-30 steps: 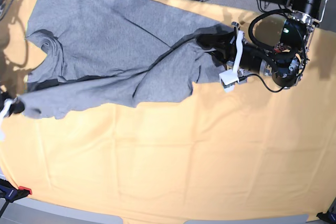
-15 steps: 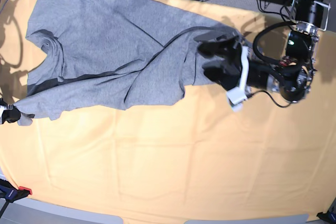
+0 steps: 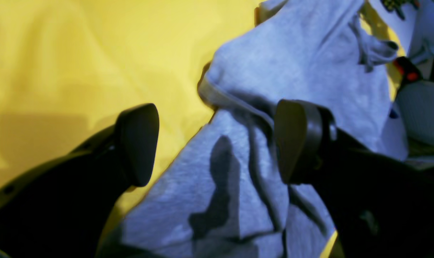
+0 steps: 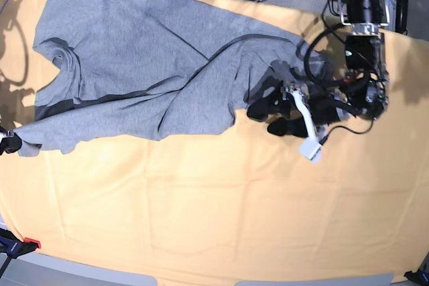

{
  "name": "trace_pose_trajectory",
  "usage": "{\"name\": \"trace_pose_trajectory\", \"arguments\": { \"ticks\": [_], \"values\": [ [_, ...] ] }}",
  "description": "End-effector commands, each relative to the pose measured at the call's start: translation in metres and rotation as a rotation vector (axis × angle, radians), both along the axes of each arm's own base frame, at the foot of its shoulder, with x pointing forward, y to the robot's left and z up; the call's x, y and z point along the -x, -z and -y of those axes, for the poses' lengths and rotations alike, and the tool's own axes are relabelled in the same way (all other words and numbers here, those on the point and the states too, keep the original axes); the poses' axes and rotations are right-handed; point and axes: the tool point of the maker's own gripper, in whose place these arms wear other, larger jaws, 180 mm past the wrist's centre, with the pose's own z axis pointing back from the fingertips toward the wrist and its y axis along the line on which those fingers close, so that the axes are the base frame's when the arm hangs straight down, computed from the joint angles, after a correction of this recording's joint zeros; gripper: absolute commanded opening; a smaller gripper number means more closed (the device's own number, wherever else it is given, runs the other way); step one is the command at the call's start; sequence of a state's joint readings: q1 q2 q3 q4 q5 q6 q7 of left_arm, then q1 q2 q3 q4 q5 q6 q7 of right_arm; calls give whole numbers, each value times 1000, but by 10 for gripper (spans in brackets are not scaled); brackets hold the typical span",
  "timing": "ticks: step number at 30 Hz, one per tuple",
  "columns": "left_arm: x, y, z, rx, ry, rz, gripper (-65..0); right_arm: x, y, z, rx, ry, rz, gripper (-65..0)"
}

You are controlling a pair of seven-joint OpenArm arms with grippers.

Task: Layout the t-shirt on the table in an organized manner, then fold the t-shirt properly
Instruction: 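Lift the hem corner with the left gripper and pull it toward the collar, then pull the hem corner back outward with the left gripper to spread the shirt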

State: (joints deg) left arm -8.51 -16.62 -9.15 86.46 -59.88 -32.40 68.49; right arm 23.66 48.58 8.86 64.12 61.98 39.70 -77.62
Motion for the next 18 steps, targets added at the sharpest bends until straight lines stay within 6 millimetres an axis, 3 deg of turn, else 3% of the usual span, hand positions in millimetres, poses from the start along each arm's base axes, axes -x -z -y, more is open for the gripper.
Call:
{"name": "trace_pose_trajectory", "arguments": {
  "ticks": [1, 13, 18],
  "values": [
    [-11, -16, 4, 41, -13, 52, -156, -8, -26, 11, 23, 7, 65, -650],
    [-20, 30, 47, 163, -103, -76, -156, -8, -30, 16, 33, 12, 69, -650],
    [-22, 26, 72, 233, -96, -90, -156, -8, -30, 15, 29, 11, 71, -650]
  ]
}}
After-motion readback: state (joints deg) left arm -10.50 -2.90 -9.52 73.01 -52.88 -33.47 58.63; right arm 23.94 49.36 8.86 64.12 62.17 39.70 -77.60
